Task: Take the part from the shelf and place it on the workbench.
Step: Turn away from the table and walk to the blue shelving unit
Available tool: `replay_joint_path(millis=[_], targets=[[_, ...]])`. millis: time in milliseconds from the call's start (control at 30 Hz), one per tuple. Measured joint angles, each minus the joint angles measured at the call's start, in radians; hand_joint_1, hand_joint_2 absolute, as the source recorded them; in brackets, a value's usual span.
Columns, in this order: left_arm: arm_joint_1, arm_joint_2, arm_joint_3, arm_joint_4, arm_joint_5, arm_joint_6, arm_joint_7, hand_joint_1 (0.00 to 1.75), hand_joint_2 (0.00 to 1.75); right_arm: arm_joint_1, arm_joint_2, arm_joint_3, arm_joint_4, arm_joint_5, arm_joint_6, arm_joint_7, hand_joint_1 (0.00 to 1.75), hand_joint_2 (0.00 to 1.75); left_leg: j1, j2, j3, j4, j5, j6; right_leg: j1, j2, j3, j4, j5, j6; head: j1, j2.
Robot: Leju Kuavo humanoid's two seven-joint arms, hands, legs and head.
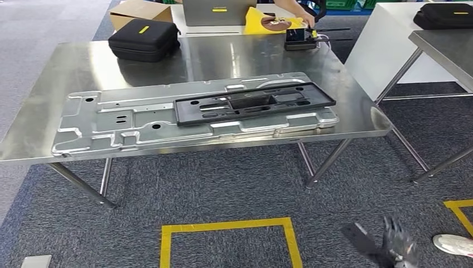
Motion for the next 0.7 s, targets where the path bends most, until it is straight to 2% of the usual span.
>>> replay_joint_path(millis=[33,67,133,167,267,333,367,433,467,500,533,567,633,667,700], targets=[[0.000,0.000,-0.003,0.000,-0.005,0.000,0.000,0.00,1.75,-0.006,0.011,-0.012,0.082,-0.002,0.013,0.032,0.00,1.31,-0.004,0.000,-0.003,0.003,0.001,0.000,0.001,0.000,0.023,-0.025,0.017,-0.004,0.000,0.000],[0.000,0.000,-0.006,0.000,-0.010,-0.001,0.000,0.00,1.75,-0.010,0.022,-0.023,0.154,-0.007,0.033,0.067,0.00,1.75,-0.006,0.000,-0.004,0.006,0.000,0.000,0.003,0.000,0.061,-0.084,0.045,-0.009,0.000,0.000],[-0.002,0.000,-0.015,0.000,-0.017,-0.001,0.001,0.00,1.75,-0.016,0.043,-0.052,0.274,-0.026,0.087,0.148,0.00,1.75,-0.011,0.000,-0.007,0.014,-0.003,-0.004,0.009,-0.001,0.138,-0.219,0.086,-0.022,0.000,0.000],[-0.002,0.000,-0.019,0.000,-0.018,0.000,0.002,0.00,1.75,-0.018,0.054,-0.066,0.320,-0.036,0.119,0.193,0.00,1.75,-0.013,0.001,-0.011,0.018,-0.005,-0.008,0.011,-0.002,0.157,-0.258,0.093,-0.028,0.000,0.000],[-0.003,0.001,-0.034,0.000,-0.019,0.001,0.015,0.00,1.75,-0.019,0.093,-0.110,0.417,-0.079,0.208,0.335,0.00,1.75,-0.013,0.003,-0.018,0.023,-0.006,-0.019,0.014,0.001,0.161,-0.279,0.093,-0.040,0.000,0.000],[0.000,0.005,-0.054,0.000,-0.002,0.001,0.021,0.00,1.75,-0.018,0.116,-0.132,0.453,-0.113,0.239,0.375,0.00,1.75,-0.010,0.002,-0.027,0.049,-0.031,-0.031,0.009,0.001,0.159,-0.283,0.097,-0.051,-0.001,0.000],[0.003,0.008,-0.065,0.000,0.016,0.001,0.020,0.00,1.75,-0.019,0.125,-0.137,0.463,-0.129,0.246,0.376,0.00,1.75,-0.007,0.001,-0.043,0.089,-0.060,-0.040,0.006,0.000,0.157,-0.284,0.100,-0.056,-0.001,0.000],[0.013,0.014,-0.087,0.000,0.067,-0.002,0.017,0.00,1.75,-0.022,0.134,-0.140,0.476,-0.161,0.255,0.372,0.00,1.75,0.004,0.000,-0.098,0.217,-0.130,-0.055,0.005,-0.001,0.152,-0.284,0.101,-0.061,-0.001,0.000],[0.021,0.018,-0.097,0.000,0.097,-0.003,0.015,0.00,1.75,-0.023,0.137,-0.141,0.479,-0.178,0.258,0.369,0.00,1.75,0.010,0.000,-0.123,0.276,-0.152,-0.061,0.005,-0.002,0.150,-0.284,0.102,-0.061,-0.001,0.000],[0.030,0.022,-0.108,0.000,0.127,-0.005,0.012,0.00,1.75,-0.024,0.138,-0.141,0.480,-0.194,0.261,0.364,0.00,1.75,0.014,0.000,-0.135,0.305,-0.155,-0.065,0.004,-0.003,0.149,-0.283,0.102,-0.061,-0.001,0.000],[0.040,0.026,-0.118,0.000,0.158,-0.007,0.009,0.00,1.75,-0.027,0.140,-0.141,0.480,-0.210,0.265,0.359,0.00,1.75,0.018,0.000,-0.128,0.295,-0.138,-0.067,0.004,-0.003,0.149,-0.282,0.103,-0.061,-0.001,0.000],[0.048,0.030,-0.128,0.000,0.188,-0.009,0.006,0.00,1.75,-0.031,0.141,-0.141,0.480,-0.226,0.268,0.354,0.00,1.75,0.021,0.000,-0.103,0.246,-0.104,-0.069,0.003,-0.003,0.150,-0.281,0.103,-0.060,-0.001,0.000],[0.061,0.038,-0.149,0.000,0.246,-0.013,-0.001,0.00,1.75,-0.039,0.143,-0.140,0.475,-0.258,0.275,0.342,0.00,1.75,0.023,-0.001,-0.038,0.108,-0.034,-0.069,0.003,-0.002,0.151,-0.279,0.102,-0.054,-0.001,0.000],[0.065,0.042,-0.160,0.000,0.276,-0.015,-0.005,0.00,1.31,-0.043,0.144,-0.139,0.472,-0.274,0.276,0.336,0.00,1.31,0.022,-0.002,-0.018,0.059,-0.017,-0.066,0.004,-0.002,0.149,-0.277,0.103,-0.048,-0.001,0.000],[0.069,0.046,-0.170,0.000,0.307,-0.018,-0.008,0.00,0.87,-0.045,0.145,-0.137,0.469,-0.291,0.279,0.331,0.00,0.87,0.021,-0.003,-0.010,0.035,-0.013,-0.062,0.005,-0.002,0.146,-0.276,0.105,-0.041,-0.001,0.000]])
